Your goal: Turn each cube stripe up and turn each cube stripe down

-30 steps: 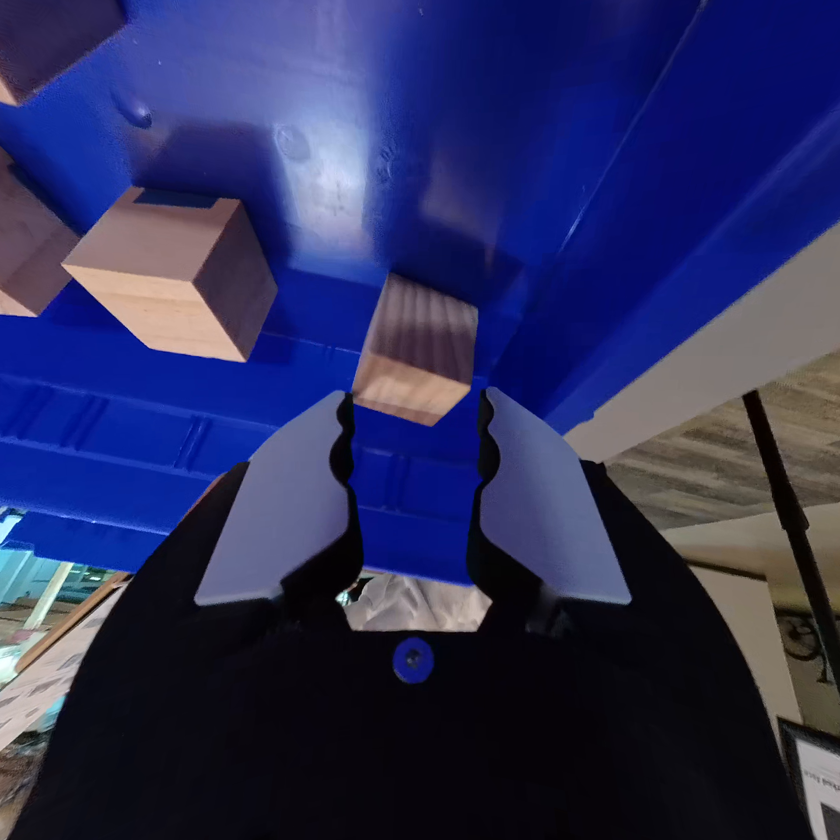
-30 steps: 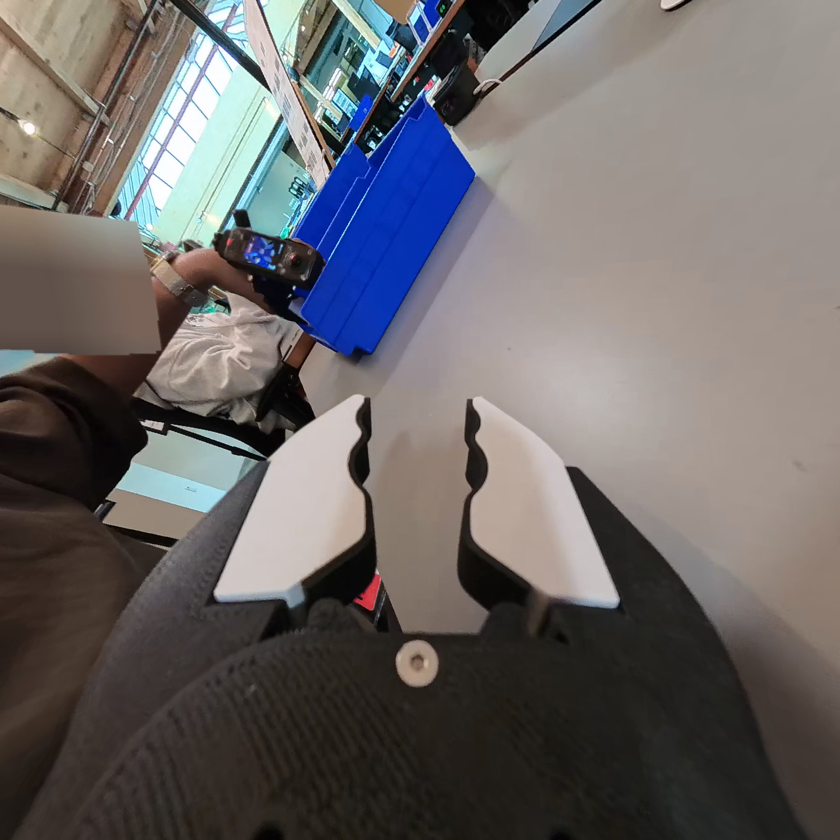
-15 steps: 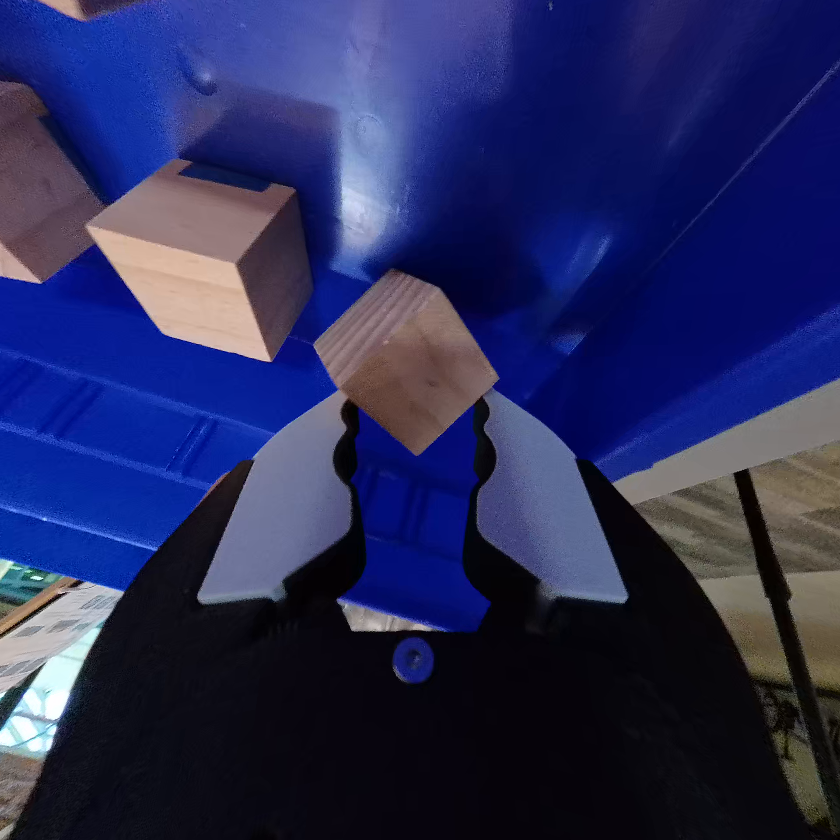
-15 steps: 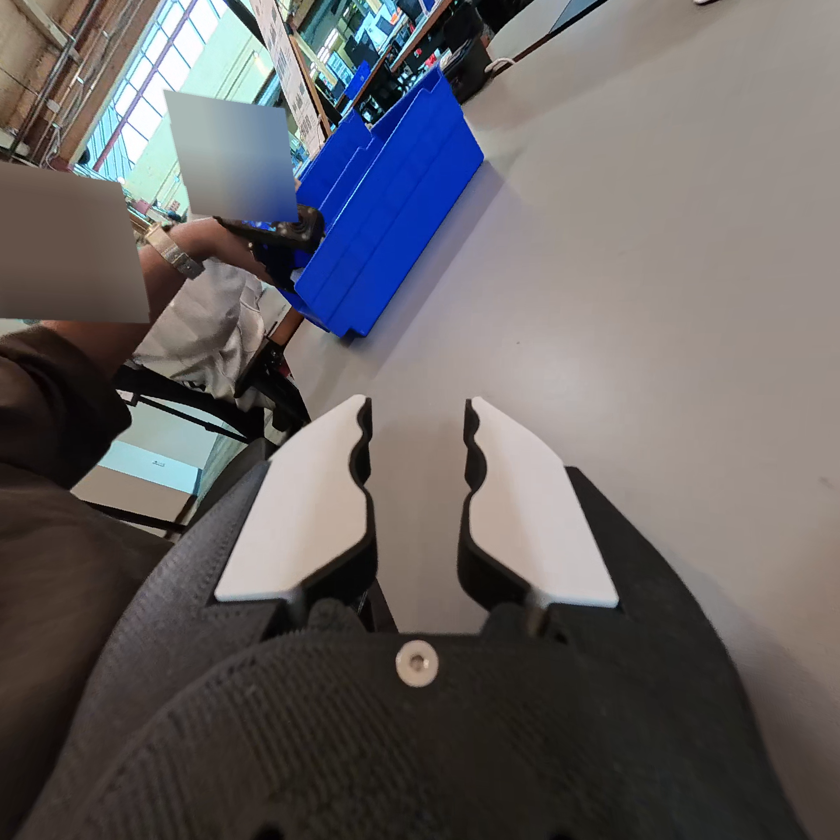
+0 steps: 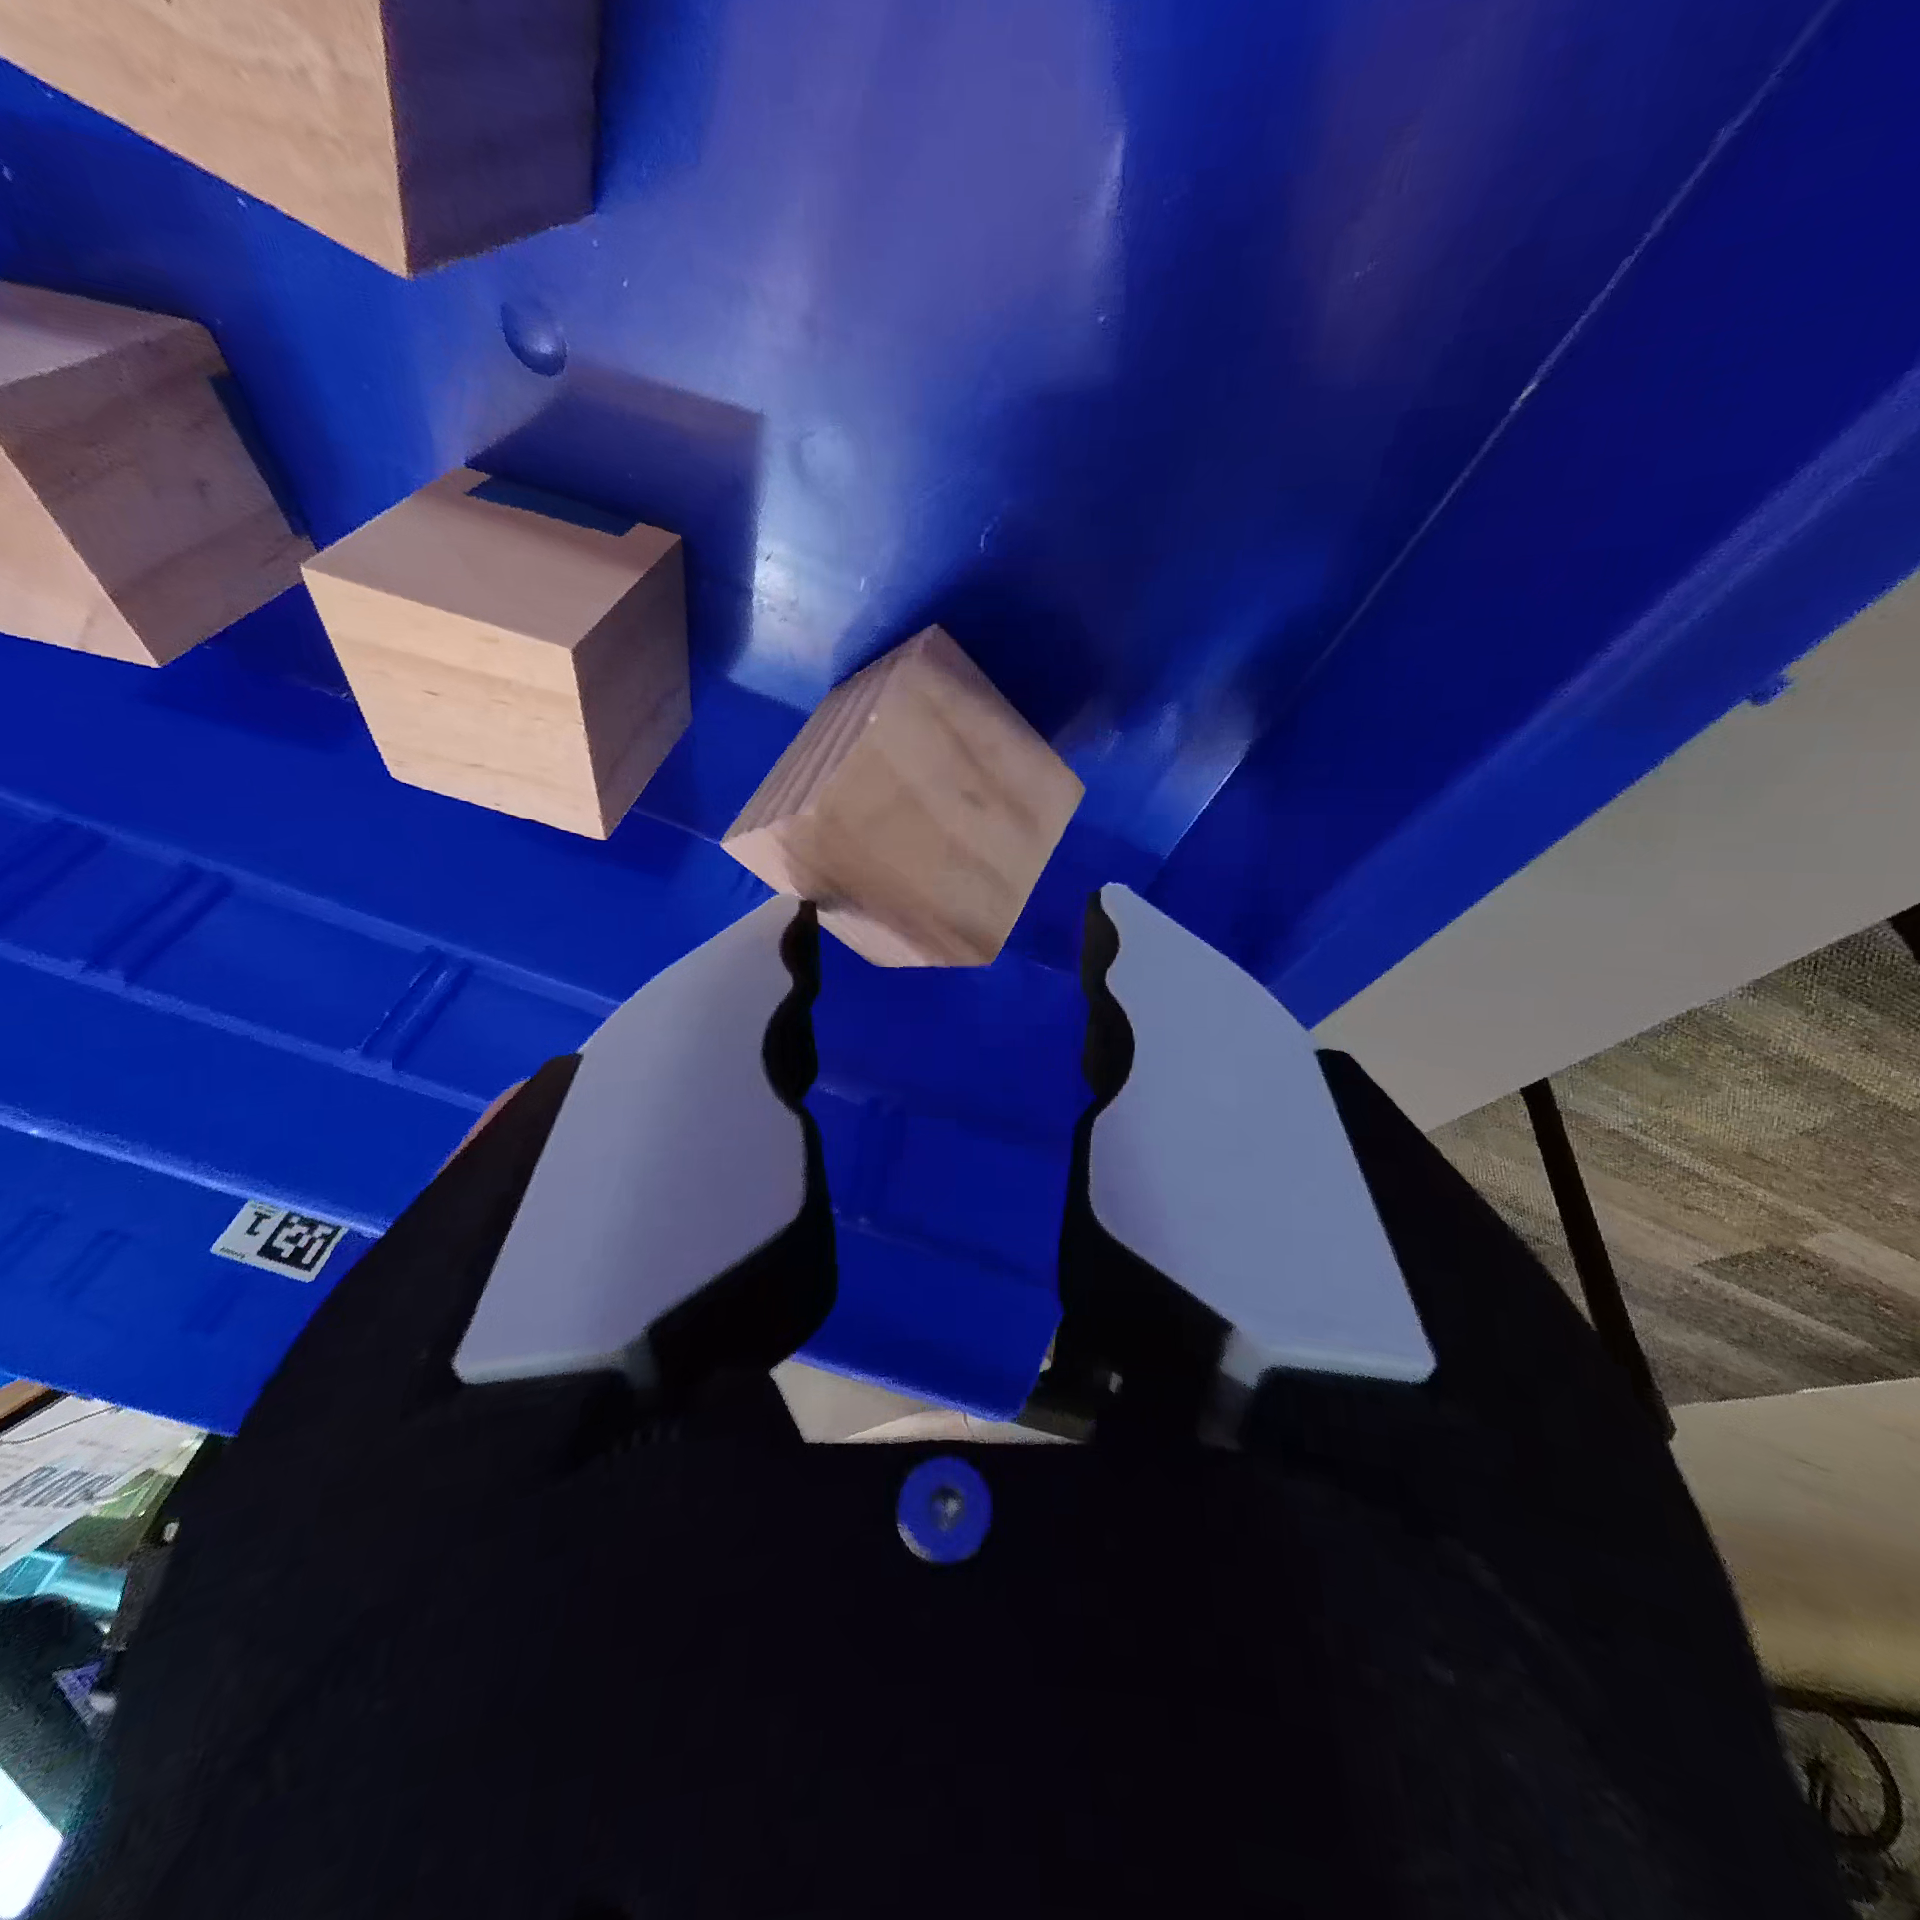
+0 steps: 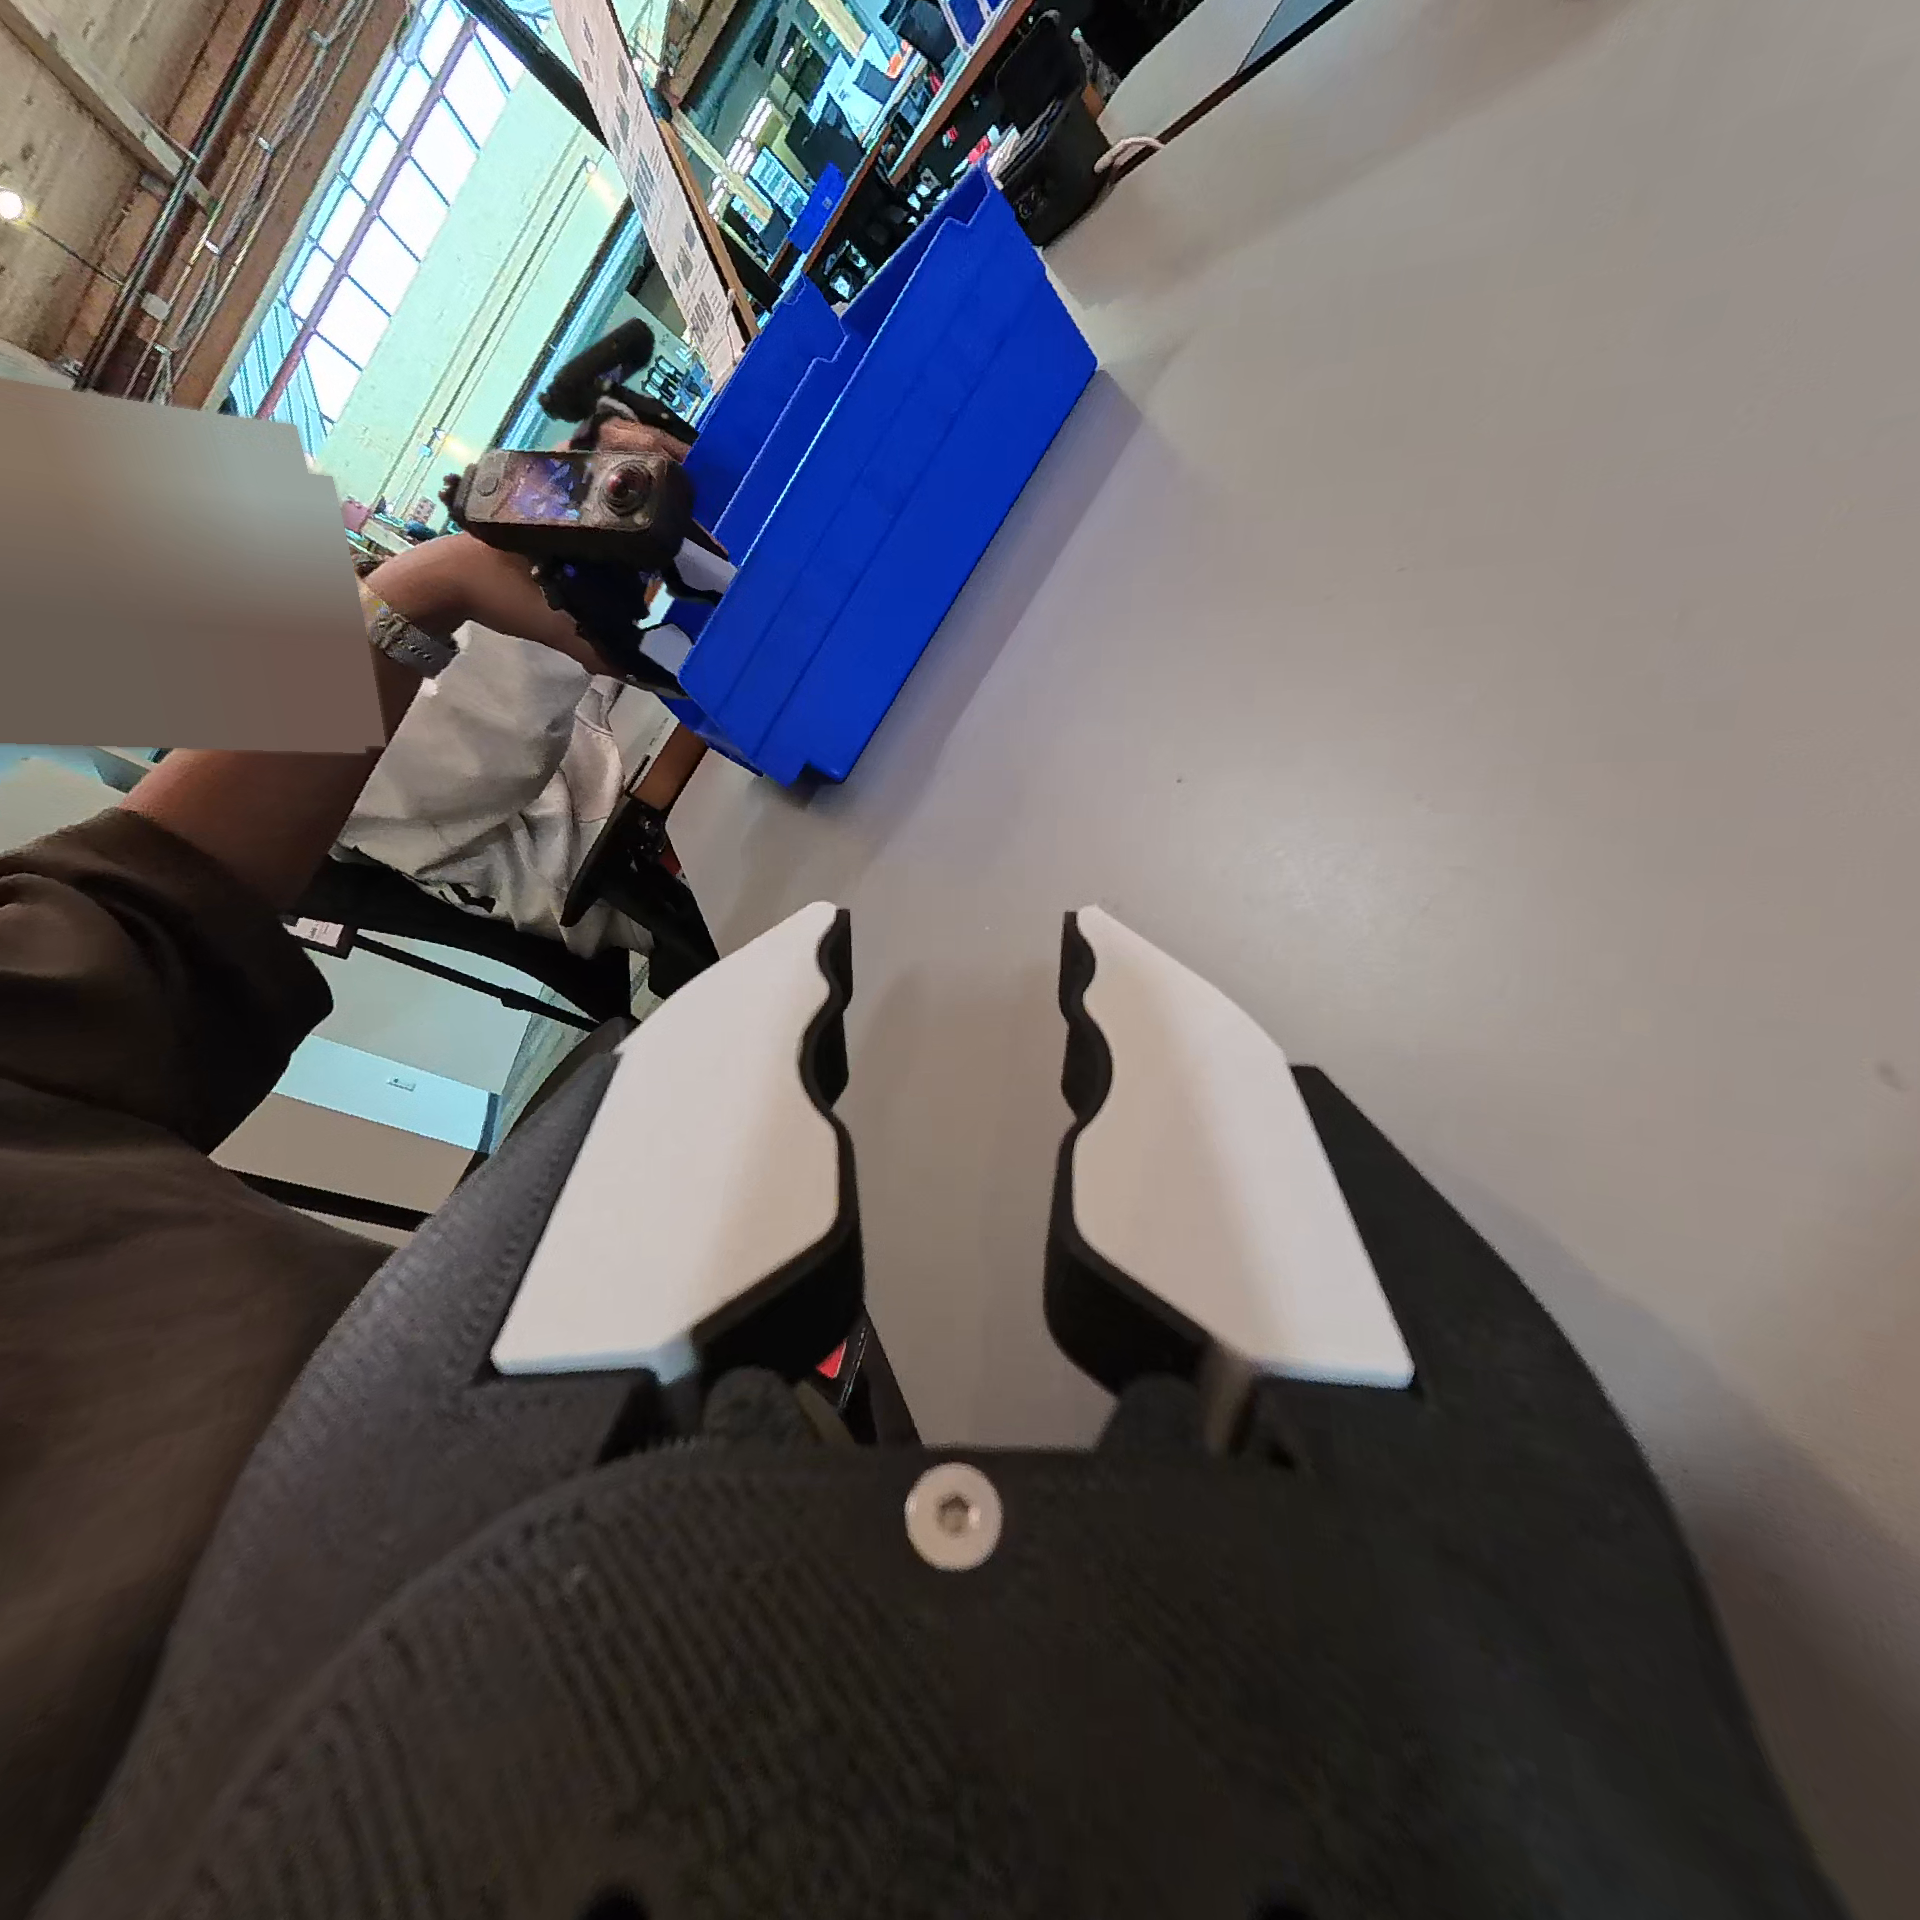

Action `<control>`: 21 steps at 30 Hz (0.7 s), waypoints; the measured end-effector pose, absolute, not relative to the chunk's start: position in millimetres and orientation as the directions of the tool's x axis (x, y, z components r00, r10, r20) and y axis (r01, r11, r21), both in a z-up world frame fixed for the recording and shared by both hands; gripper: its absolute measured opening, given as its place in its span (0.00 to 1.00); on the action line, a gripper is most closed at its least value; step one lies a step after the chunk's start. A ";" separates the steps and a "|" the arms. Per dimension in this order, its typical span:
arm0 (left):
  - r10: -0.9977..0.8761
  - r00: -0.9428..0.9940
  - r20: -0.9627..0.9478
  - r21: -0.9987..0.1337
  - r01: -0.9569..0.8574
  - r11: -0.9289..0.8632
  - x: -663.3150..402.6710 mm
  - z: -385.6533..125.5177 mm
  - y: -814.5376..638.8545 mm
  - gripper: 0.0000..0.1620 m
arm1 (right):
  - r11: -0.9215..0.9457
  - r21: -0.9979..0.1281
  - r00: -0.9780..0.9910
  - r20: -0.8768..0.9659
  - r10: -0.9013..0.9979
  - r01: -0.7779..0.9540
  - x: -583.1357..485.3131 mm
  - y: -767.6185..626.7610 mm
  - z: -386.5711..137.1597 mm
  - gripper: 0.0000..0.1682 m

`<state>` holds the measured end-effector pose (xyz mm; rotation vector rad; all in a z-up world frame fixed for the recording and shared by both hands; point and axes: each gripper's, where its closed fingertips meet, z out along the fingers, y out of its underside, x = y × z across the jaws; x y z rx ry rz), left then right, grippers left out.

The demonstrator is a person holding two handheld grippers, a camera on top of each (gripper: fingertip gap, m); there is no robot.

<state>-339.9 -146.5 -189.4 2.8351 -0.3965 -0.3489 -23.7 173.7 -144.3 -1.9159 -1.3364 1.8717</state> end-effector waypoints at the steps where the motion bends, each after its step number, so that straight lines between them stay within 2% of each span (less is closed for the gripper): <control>1: -0.294 0.935 -0.197 0.276 -0.234 -0.932 -338.2 -188.9 -145.4 0.31 | -0.593 -0.649 -0.174 -0.731 0.660 0.476 -23.7 173.7 -144.3 0.23; 6: -0.283 0.937 -0.204 0.267 -0.224 -0.937 -335.3 -190.8 -144.0 0.31 | -0.590 -0.650 -0.177 -0.730 0.660 0.478 -23.5 172.6 -143.8 0.23; 9: -0.211 0.959 -0.191 0.204 -0.172 -0.964 -330.0 -191.0 -137.0 0.33 | -0.590 -0.651 -0.176 -0.729 0.662 0.477 -23.5 172.9 -143.6 0.23; 12: -0.037 0.983 -0.182 0.138 -0.012 -0.990 -331.6 -187.6 -132.3 0.36 | -0.596 -0.650 -0.174 -0.731 0.660 0.472 -23.6 174.1 -142.8 0.23; 15: 0.131 0.974 -0.185 0.123 0.155 -0.980 -340.5 -191.5 -136.8 0.39 | -0.618 -0.640 -0.177 -0.746 0.642 0.456 -23.8 175.4 -138.6 0.22; 19: 0.255 0.960 -0.113 0.075 0.265 -0.961 -338.7 -205.6 -135.2 0.37 | -0.631 -0.631 -0.180 -0.757 0.628 0.451 -23.2 175.9 -136.1 0.22; 21: 0.305 0.947 -0.101 0.048 0.310 -0.949 -339.5 -207.6 -132.8 0.30 | -0.632 -0.631 -0.179 -0.757 0.629 0.449 -23.3 176.3 -136.0 0.22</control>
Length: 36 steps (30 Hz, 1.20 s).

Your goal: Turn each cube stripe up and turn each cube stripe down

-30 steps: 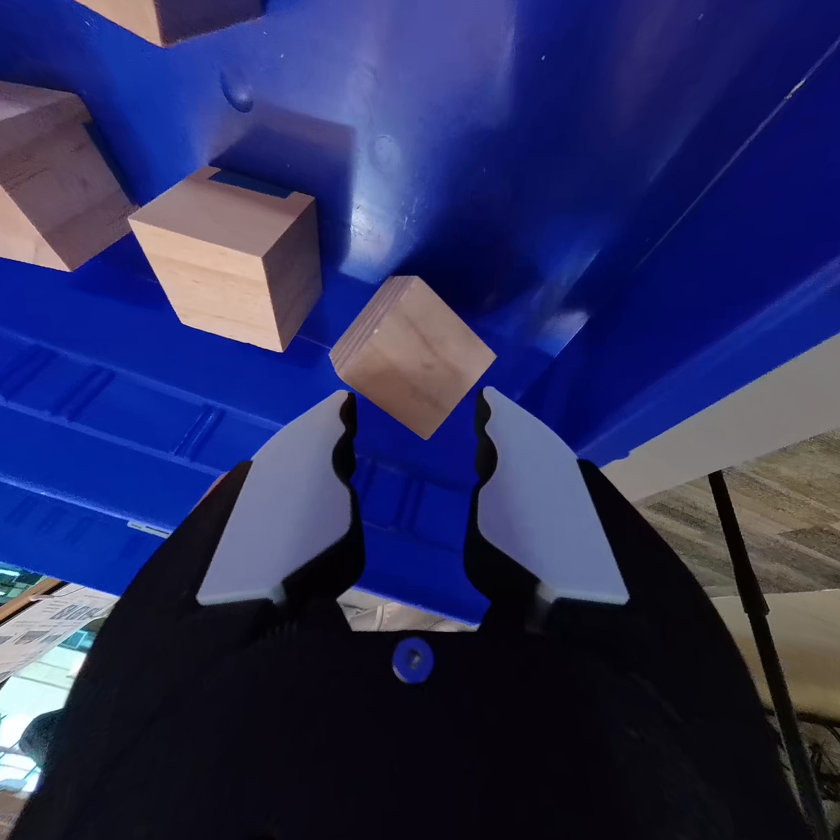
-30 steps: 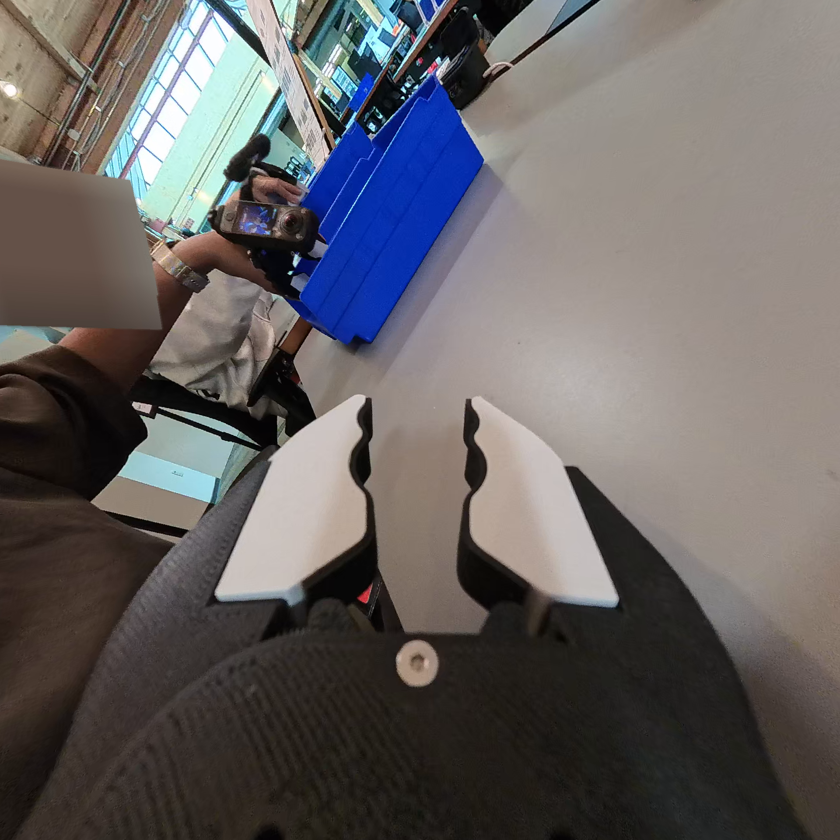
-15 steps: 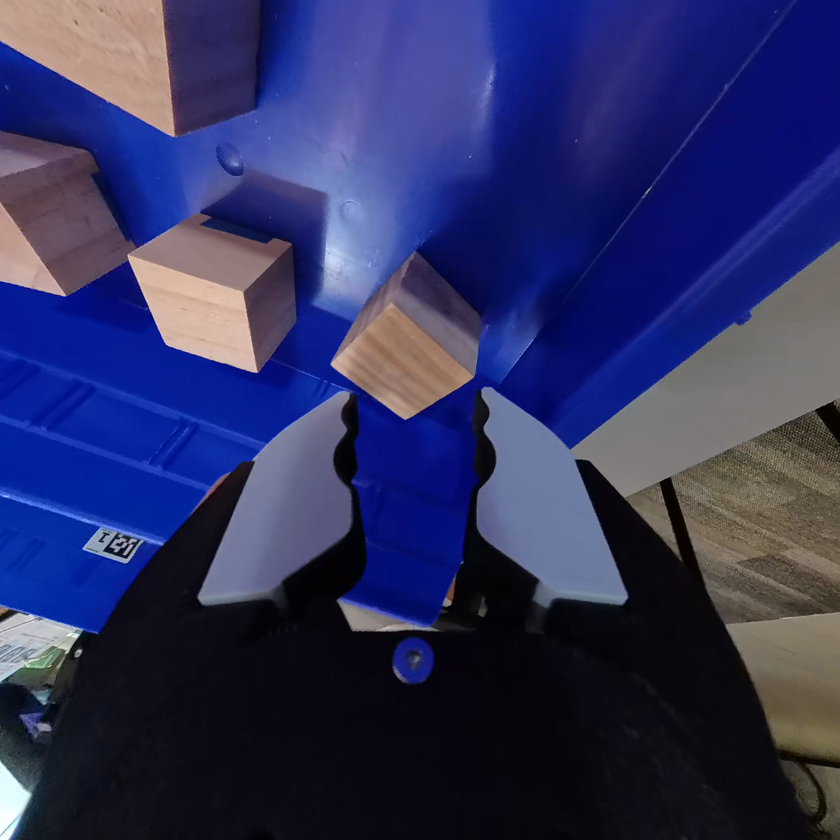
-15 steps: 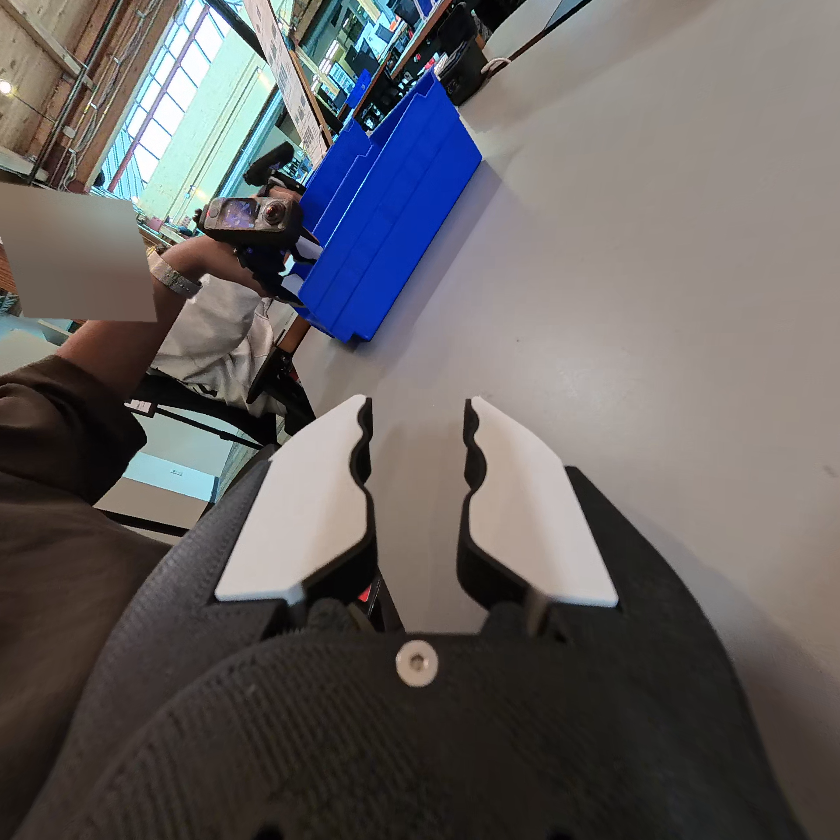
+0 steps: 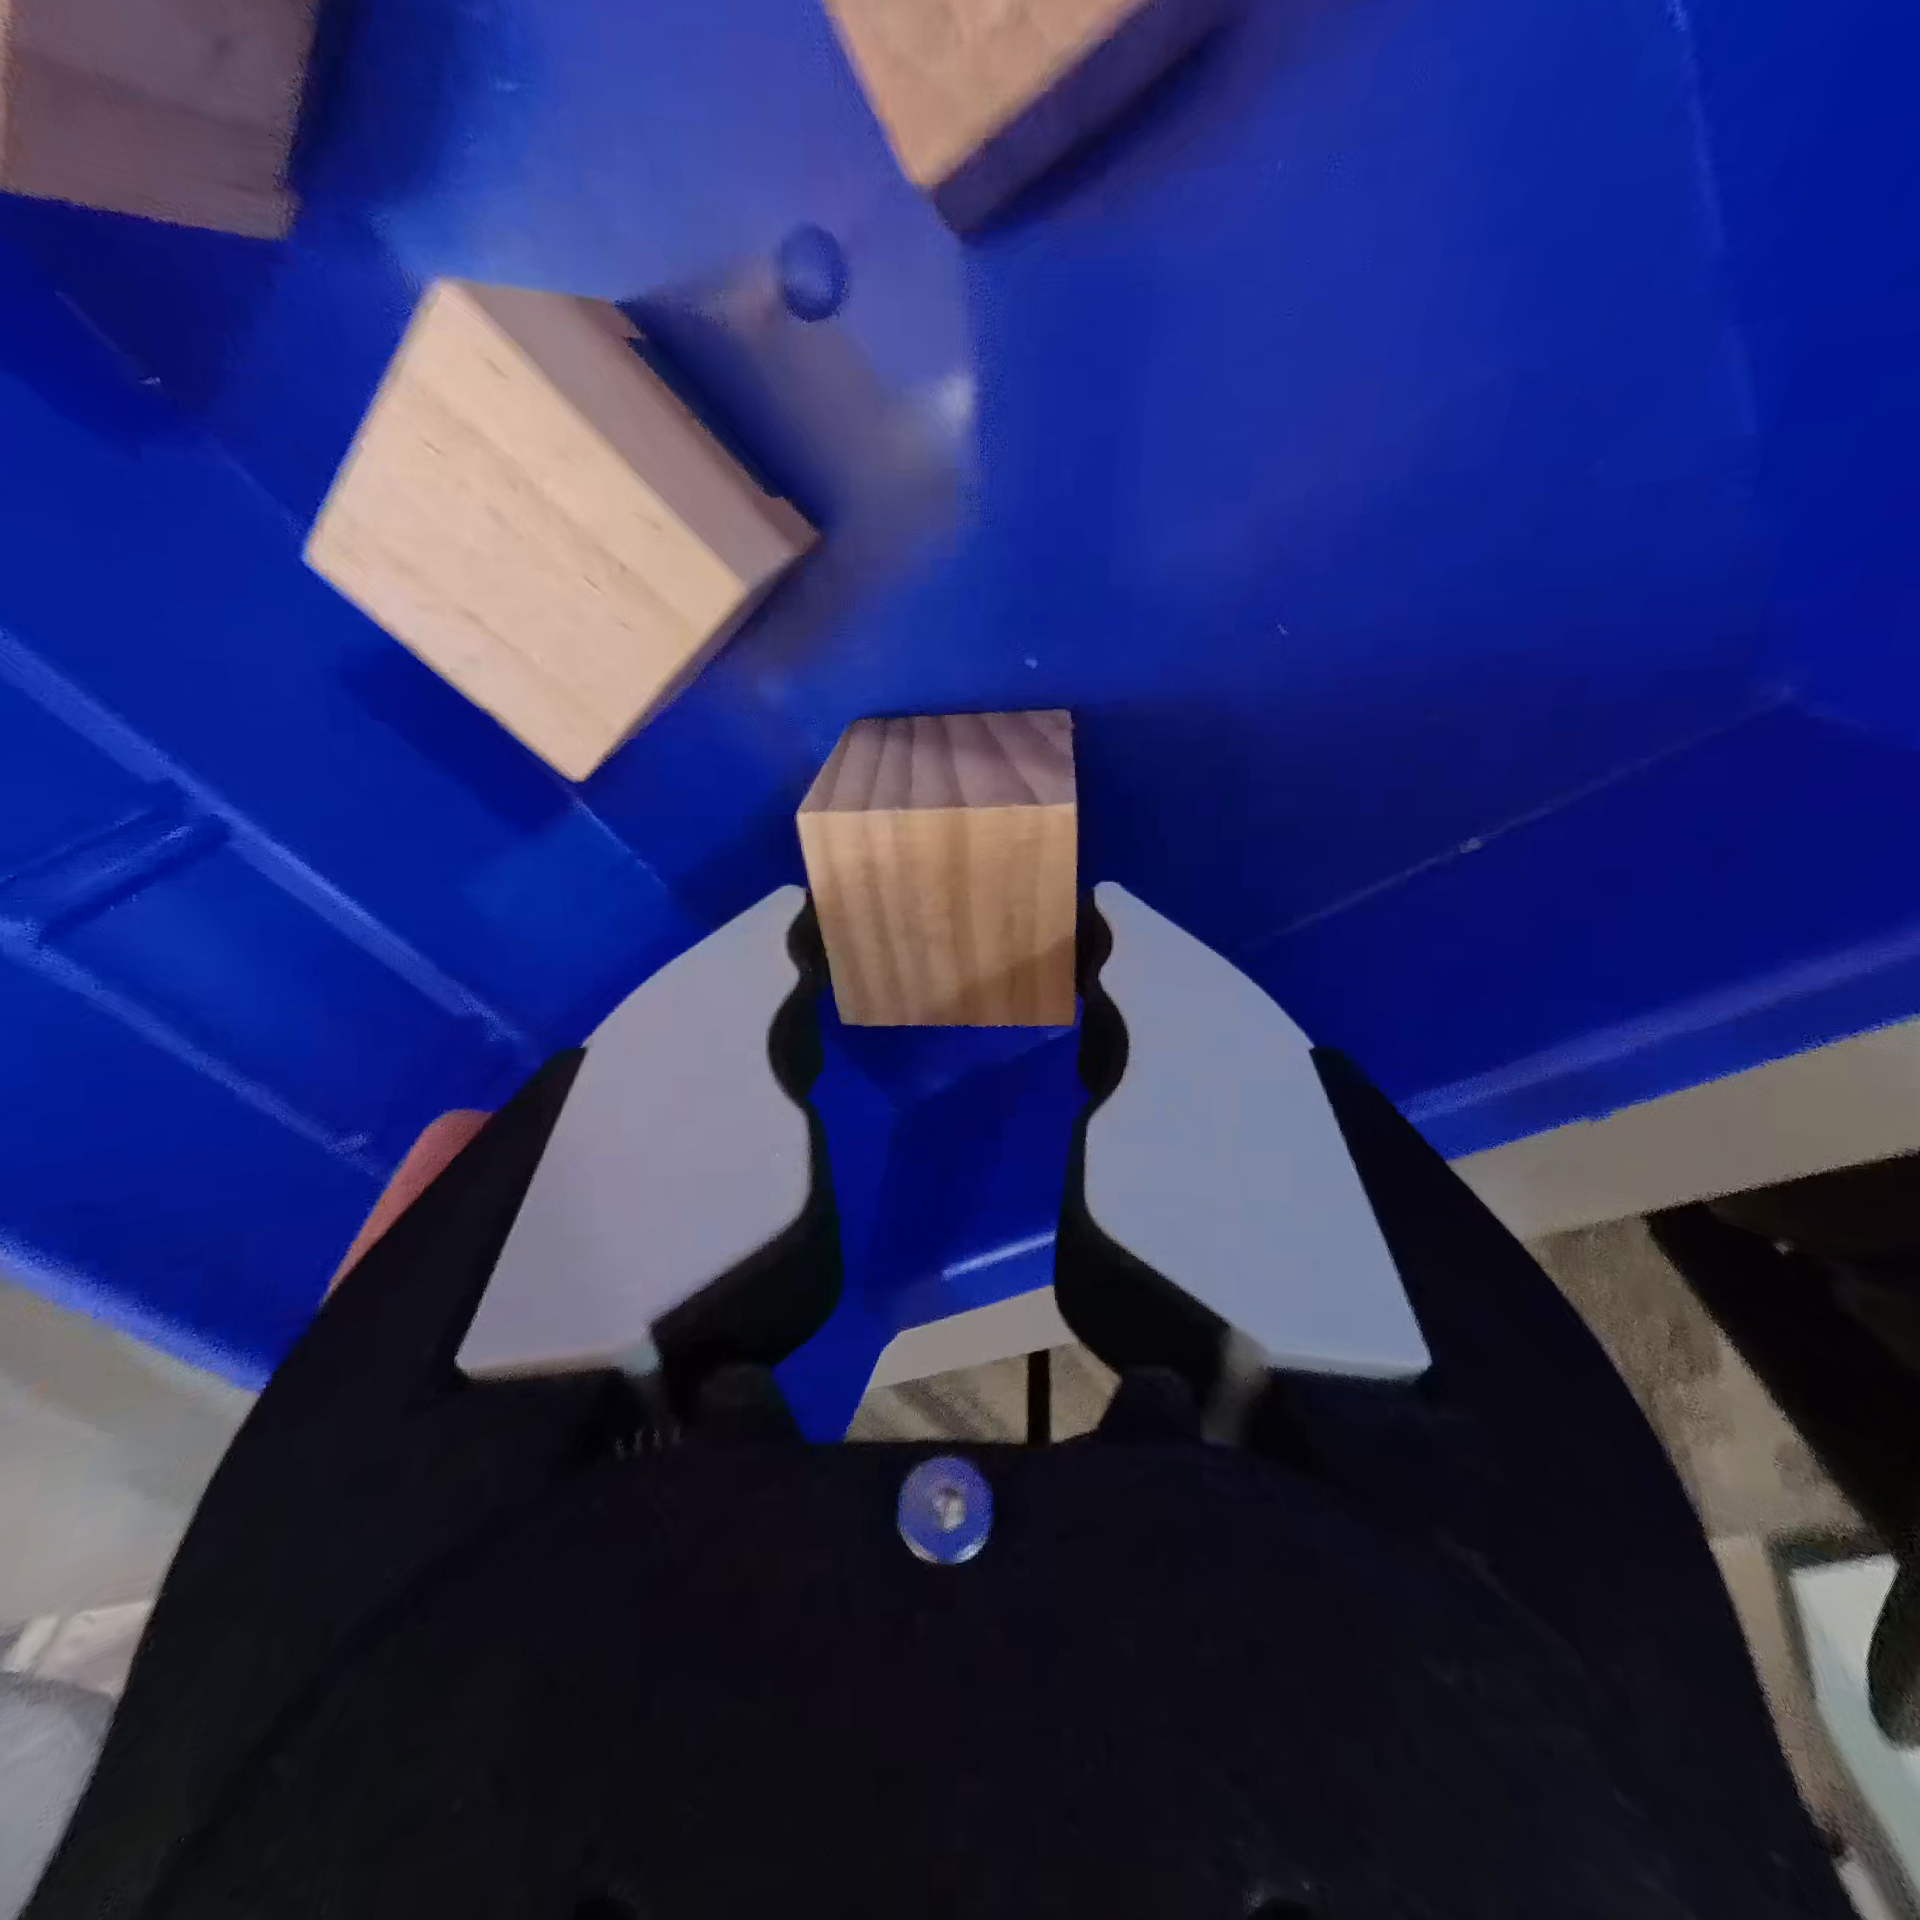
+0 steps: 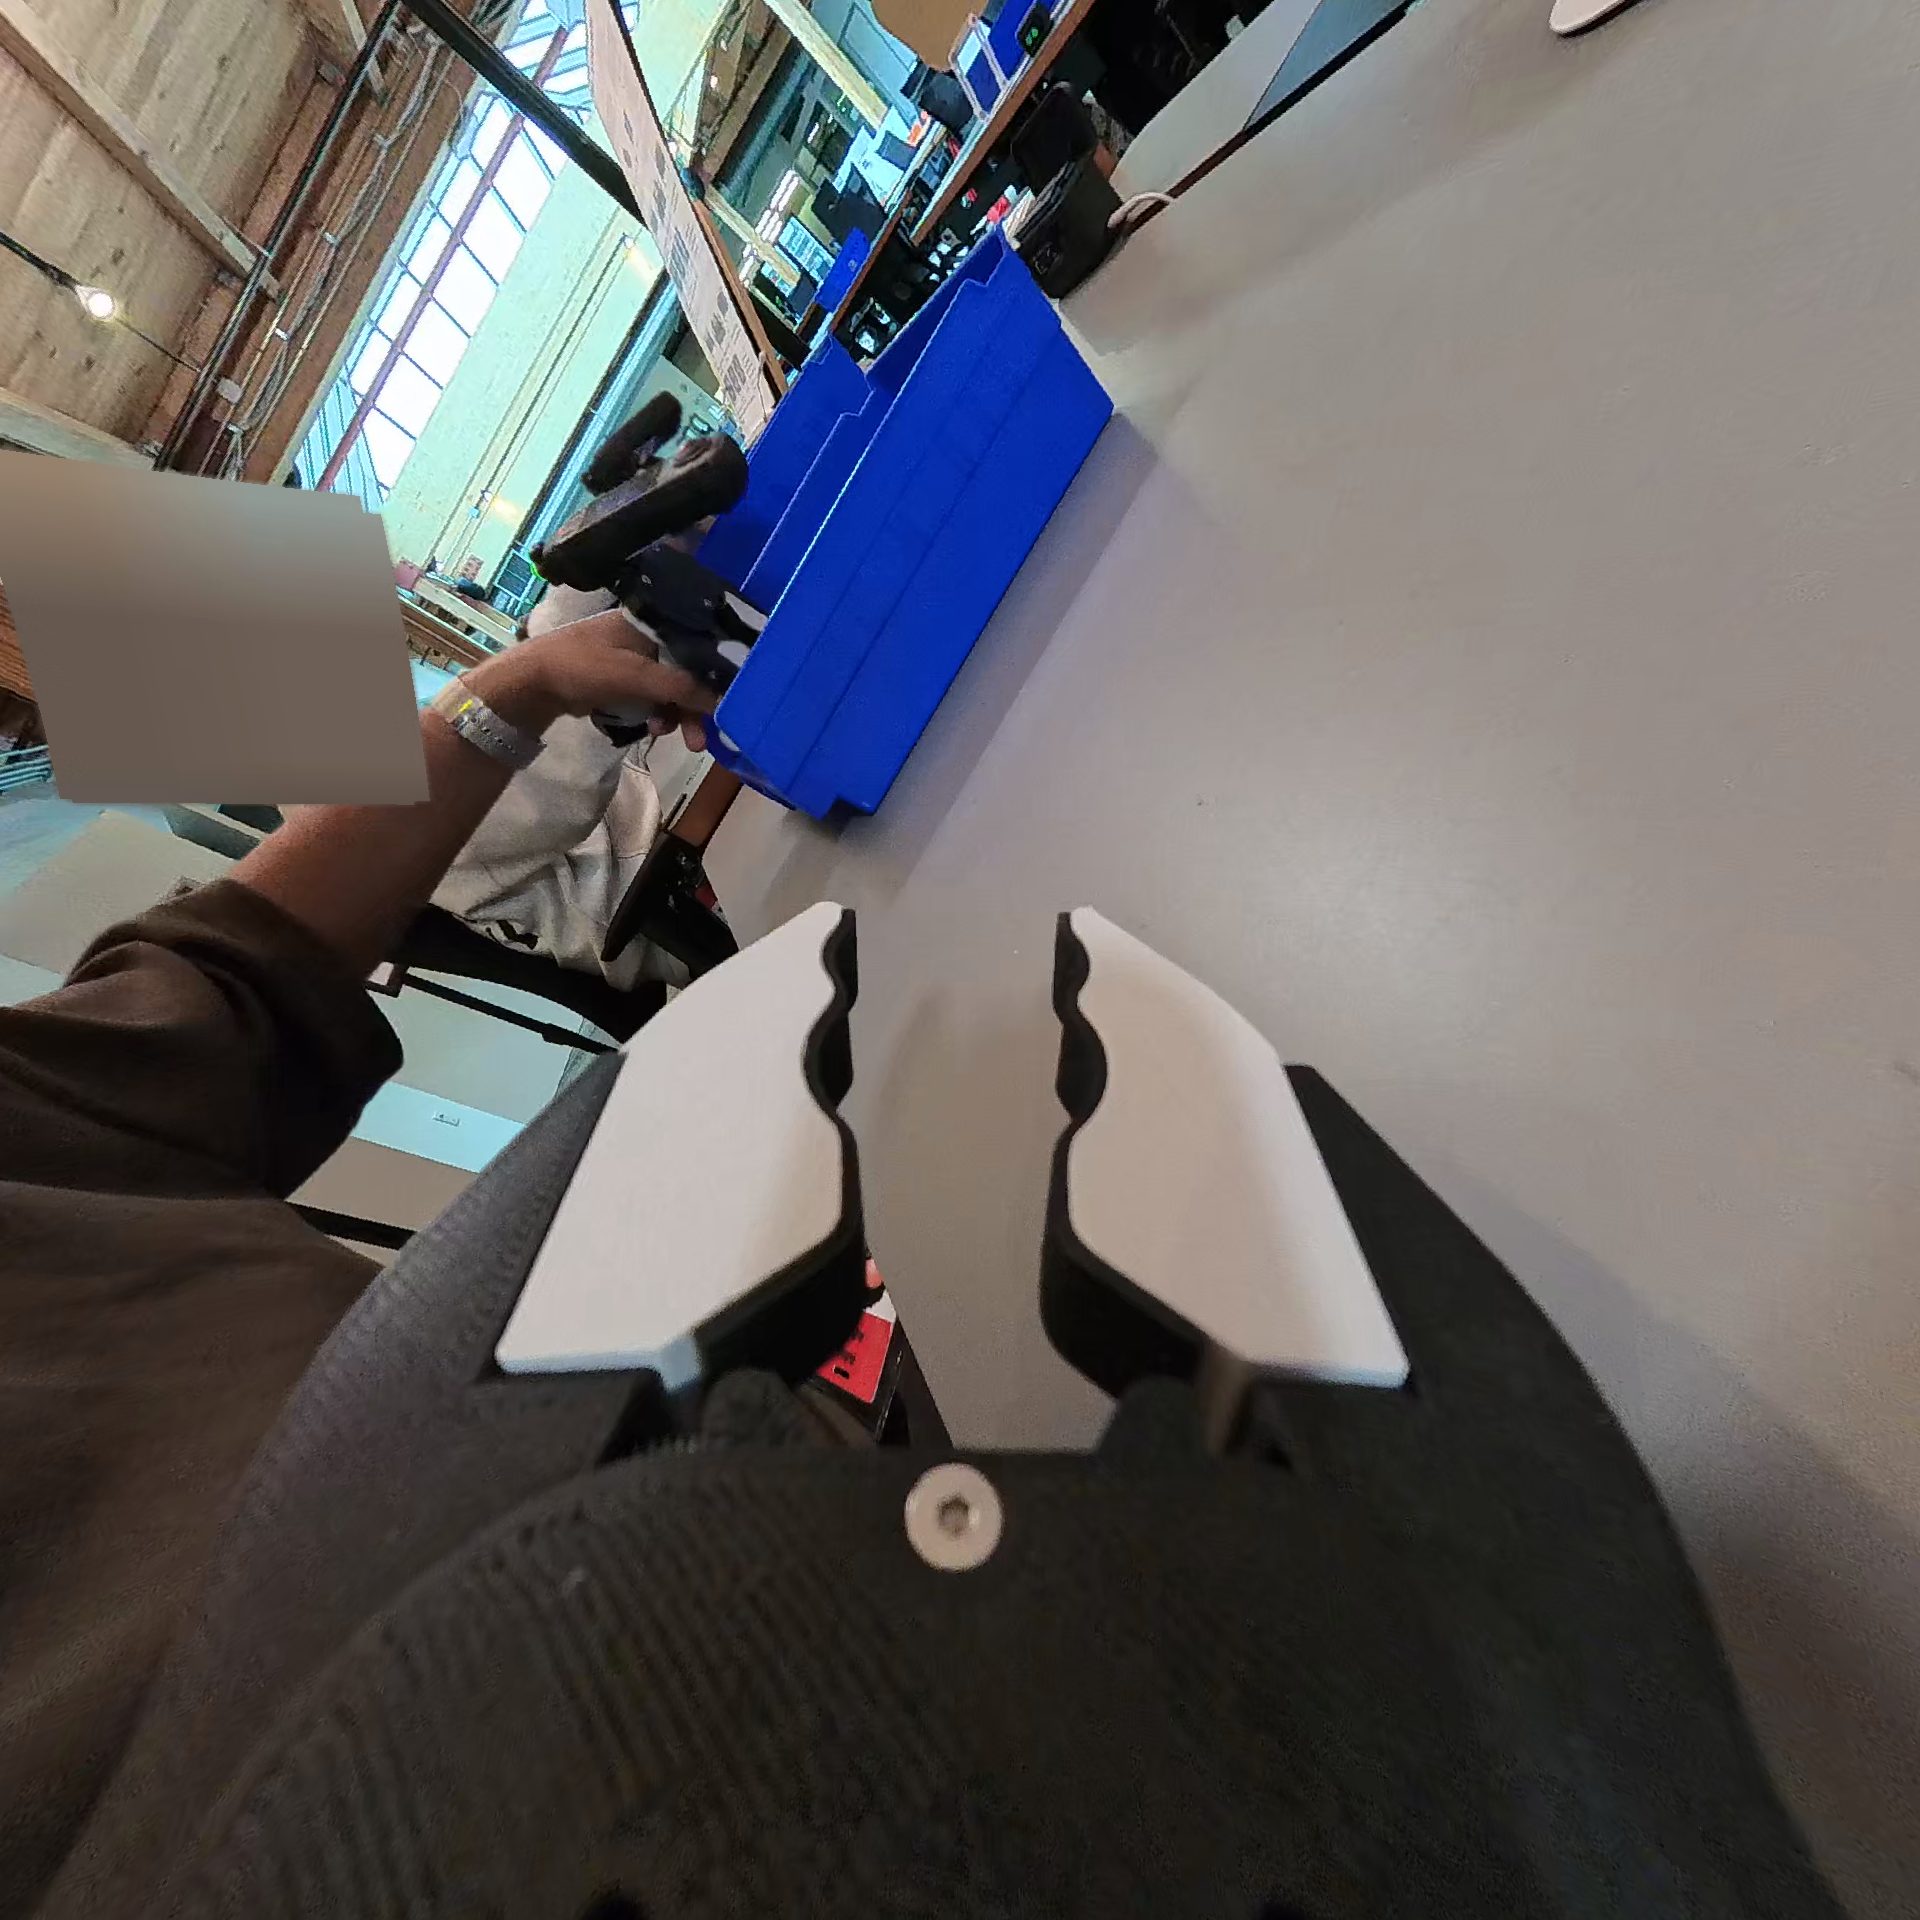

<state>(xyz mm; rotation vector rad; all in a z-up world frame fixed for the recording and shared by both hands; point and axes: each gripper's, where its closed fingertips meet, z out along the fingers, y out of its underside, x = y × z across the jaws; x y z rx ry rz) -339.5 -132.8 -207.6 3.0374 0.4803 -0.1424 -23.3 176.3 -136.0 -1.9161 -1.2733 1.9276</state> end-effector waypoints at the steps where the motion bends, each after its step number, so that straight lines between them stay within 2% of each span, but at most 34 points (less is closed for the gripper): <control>1: 0.333 0.934 -0.128 0.028 0.339 -0.940 -344.5 -205.3 -131.5 0.30 | -0.632 -0.631 -0.178 -0.757 0.629 0.449 -23.3 176.4 -136.1 0.22; 4: 0.408 0.896 -0.177 -0.093 0.398 -0.913 -354.6 -185.1 -118.4 0.31 | -0.634 -0.629 -0.176 -0.758 0.627 0.450 -23.9 176.2 -137.0 0.22; 8: 0.460 0.887 -0.047 -0.424 0.399 -0.813 -339.7 -131.9 -66.7 0.30 | -0.630 -0.629 -0.177 -0.758 0.628 0.455 -24.9 174.7 -138.2 0.22; 11: 0.387 0.917 0.098 -0.661 0.351 -0.664 -302.4 -80.8 -18.4 0.30 | -0.621 -0.636 -0.190 -0.753 0.630 0.458 -25.3 171.4 -136.8 0.22; 13: 0.307 0.928 0.209 -0.770 0.350 -0.533 -266.9 -50.8 12.6 0.30 | -0.613 -0.644 -0.208 -0.748 0.630 0.457 -25.3 167.9 -134.1 0.23; 15: 0.145 0.935 0.325 -0.849 0.356 -0.390 -219.2 -24.4 43.5 0.30 | -0.606 -0.657 -0.240 -0.741 0.627 0.448 -24.5 163.3 -128.3 0.24; 17: -0.064 0.897 0.438 -0.871 0.406 -0.276 -167.6 -7.8 69.3 0.30 | -0.599 -0.679 -0.286 -0.729 0.622 0.425 -22.9 158.3 -118.1 0.26; 19: -0.236 0.811 0.535 -0.843 0.492 -0.219 -125.4 -5.9 91.2 0.29 | -0.593 -0.702 -0.339 -0.711 0.616 0.395 -20.0 153.4 -105.8 0.28; 24: -0.431 0.590 0.683 -0.720 0.646 -0.255 -65.6 -42.0 137.4 0.28 | -0.582 -0.739 -0.443 -0.672 0.594 0.340 -10.7 142.5 -83.7 0.34; 26: -0.481 0.497 0.722 -0.668 0.683 -0.296 -46.6 -53.3 145.4 0.28 | -0.599 -0.728 -0.434 -0.682 0.588 0.334 -10.8 144.5 -83.2 0.35; 30: -0.517 0.494 0.699 -0.694 0.642 -0.325 -19.6 -74.0 147.5 0.28 | -0.664 -0.677 -0.414 -0.729 0.546 0.317 -11.9 153.1 -82.1 0.37; 36: -0.539 0.471 0.698 -0.691 0.640 -0.336 -7.8 -82.2 145.6 0.28 | -0.691 -0.626 -0.429 -0.770 0.472 0.362 -13.1 144.8 -84.4 0.31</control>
